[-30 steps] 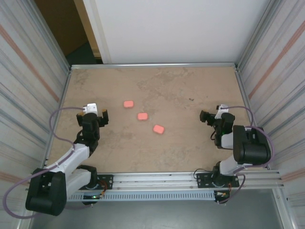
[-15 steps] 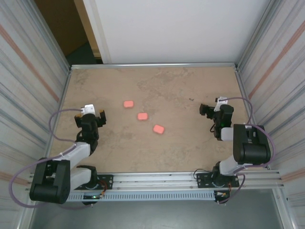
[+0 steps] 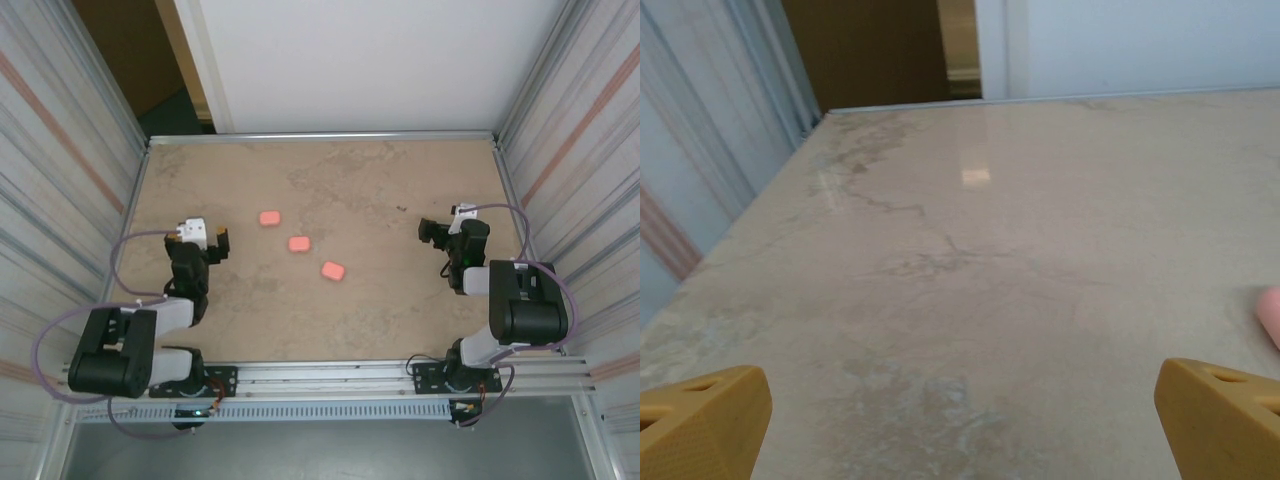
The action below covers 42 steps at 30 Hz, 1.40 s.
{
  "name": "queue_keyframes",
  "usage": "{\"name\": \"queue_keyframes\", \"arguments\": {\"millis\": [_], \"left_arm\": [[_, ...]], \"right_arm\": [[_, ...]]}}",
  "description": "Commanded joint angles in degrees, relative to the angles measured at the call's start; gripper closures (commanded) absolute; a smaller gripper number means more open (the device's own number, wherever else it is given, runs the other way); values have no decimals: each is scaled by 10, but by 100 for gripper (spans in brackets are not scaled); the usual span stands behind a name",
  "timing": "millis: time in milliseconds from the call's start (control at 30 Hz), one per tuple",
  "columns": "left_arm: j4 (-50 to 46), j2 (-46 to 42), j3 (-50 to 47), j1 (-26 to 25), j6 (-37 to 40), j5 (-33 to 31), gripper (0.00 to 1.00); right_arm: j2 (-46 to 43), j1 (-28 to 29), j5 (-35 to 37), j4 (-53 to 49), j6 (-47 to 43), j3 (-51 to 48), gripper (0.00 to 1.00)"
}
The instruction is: Insert the wireless bluetooth earbuds into the charging case
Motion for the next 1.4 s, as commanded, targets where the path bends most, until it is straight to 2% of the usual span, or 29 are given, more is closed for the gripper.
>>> {"name": "queue_keyframes", "arguments": {"millis": [0, 267, 433, 467, 533, 600, 700, 800, 1367], "left_arm": [[88, 36, -7, 4, 17, 38, 1], [157, 92, -14, 4, 19, 40, 1], [165, 135, 7, 5, 22, 42, 1], [160, 137, 13, 5, 24, 38, 1], [76, 109, 32, 8, 12, 47, 1], [66, 123, 50, 13, 16, 58, 1], [-41, 120, 99, 21, 13, 84, 1], [-63, 119, 108, 54, -9, 133, 1], [-60, 119, 108, 54, -7, 133, 1]], "right_arm": [[5, 5, 11, -5, -13, 8, 0], [6, 6, 13, -6, -14, 9, 0], [6, 6, 14, -6, -14, 9, 0], [6, 6, 14, -6, -15, 9, 0], [5, 6, 15, -6, -14, 9, 0], [6, 6, 15, -6, -15, 10, 0], [6, 6, 14, -7, -15, 10, 0], [6, 6, 14, -6, -15, 9, 0], [4, 13, 26, -6, -19, 9, 0]]}}
